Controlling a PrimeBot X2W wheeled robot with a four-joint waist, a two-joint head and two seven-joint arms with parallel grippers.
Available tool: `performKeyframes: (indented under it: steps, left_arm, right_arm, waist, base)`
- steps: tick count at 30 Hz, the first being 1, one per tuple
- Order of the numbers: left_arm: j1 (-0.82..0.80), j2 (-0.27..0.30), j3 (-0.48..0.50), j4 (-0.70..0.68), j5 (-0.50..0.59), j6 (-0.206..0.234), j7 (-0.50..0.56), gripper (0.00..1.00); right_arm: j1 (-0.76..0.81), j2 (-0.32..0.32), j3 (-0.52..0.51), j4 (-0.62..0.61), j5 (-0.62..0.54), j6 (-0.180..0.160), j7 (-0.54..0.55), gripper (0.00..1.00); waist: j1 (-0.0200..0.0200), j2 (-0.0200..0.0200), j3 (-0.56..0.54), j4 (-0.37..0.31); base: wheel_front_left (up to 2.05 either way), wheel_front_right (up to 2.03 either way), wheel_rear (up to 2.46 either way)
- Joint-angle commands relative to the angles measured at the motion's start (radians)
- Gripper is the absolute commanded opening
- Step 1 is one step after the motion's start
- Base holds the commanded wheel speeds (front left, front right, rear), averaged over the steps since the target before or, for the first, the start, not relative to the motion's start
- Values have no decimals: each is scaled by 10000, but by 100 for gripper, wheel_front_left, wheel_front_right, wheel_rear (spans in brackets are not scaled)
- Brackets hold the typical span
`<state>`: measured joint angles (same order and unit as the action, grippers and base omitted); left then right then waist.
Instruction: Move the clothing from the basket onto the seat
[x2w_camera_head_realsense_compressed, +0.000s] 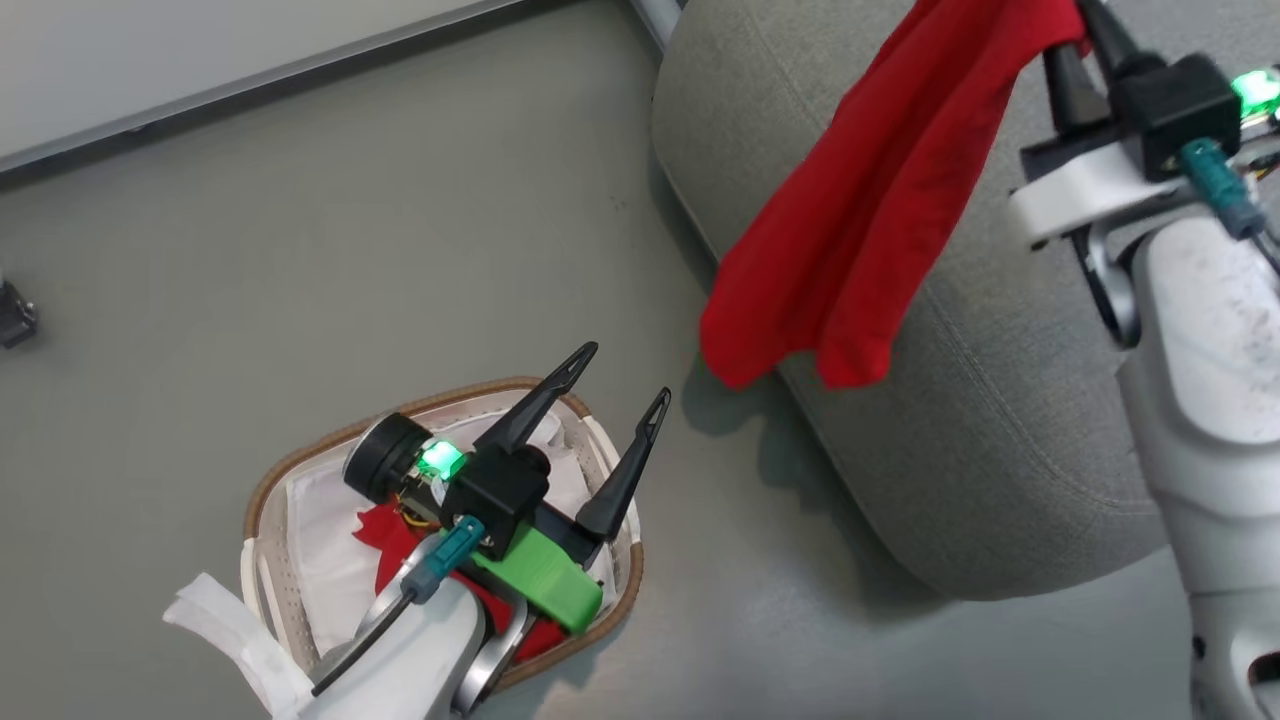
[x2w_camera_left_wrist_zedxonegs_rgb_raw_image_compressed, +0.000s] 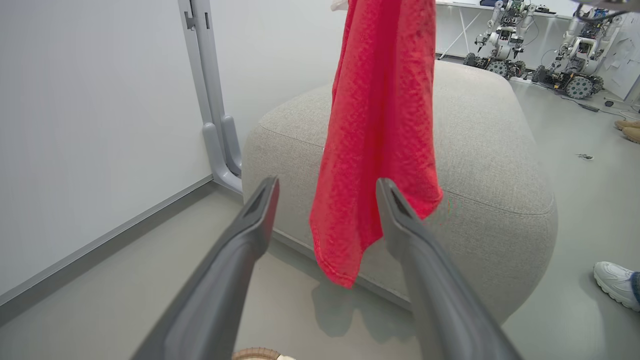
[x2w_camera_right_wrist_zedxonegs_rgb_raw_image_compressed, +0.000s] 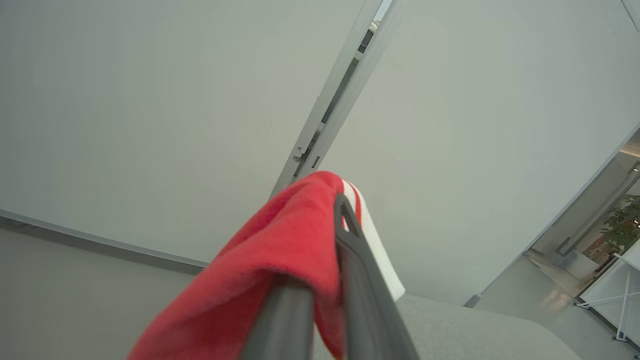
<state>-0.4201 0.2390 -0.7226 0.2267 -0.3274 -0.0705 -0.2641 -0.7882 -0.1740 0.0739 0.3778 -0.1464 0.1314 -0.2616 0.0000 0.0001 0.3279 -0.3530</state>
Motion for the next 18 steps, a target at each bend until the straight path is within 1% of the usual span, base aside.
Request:
performKeyframes:
  steps: [1,3,6,10,15,18]
  left_arm:
    - [-159,81,-20,-71,80,-46,-5,100]
    - [-204,81,-56,-138,157,-68,-5,100]
    - [-211,76,-77,-277,247,-57,-5,100]
    - [-282,64,-106,-553,387,-78,-5,100]
    - [-426,4,-83,-1100,651,-102,-4,100]
    - [-625,-35,-171,-1386,843,-154,-5,100]
  right_arm:
    - [-552,-285,-56,121,138,-14,-53,0]
    - [-1330,-772,-112,321,204,-14,-44,0]
    - [-2554,-1529,-363,580,426,-14,246,0]
    - [-4019,-2373,-1095,881,1022,-14,1015,0]
    - [-5362,-3676,-1711,1097,932,-14,2027,0]
    - [-5829,-4433,-2005,1321,758,-14,2366,0]
  waist:
    - [0,-1,356,363]
    - [0,-1,509,547]
    - [0,-1,772,795]
    - [0,-1,1259,1159]
    - [0,-1,2070,1545]
    - [0,-1,2576,1763]
  base:
    - [0,0,0]
    - [0,0,0]
    - [0,0,0]
    - [0,0,0]
    - [0,0,0]
    - [0,0,0]
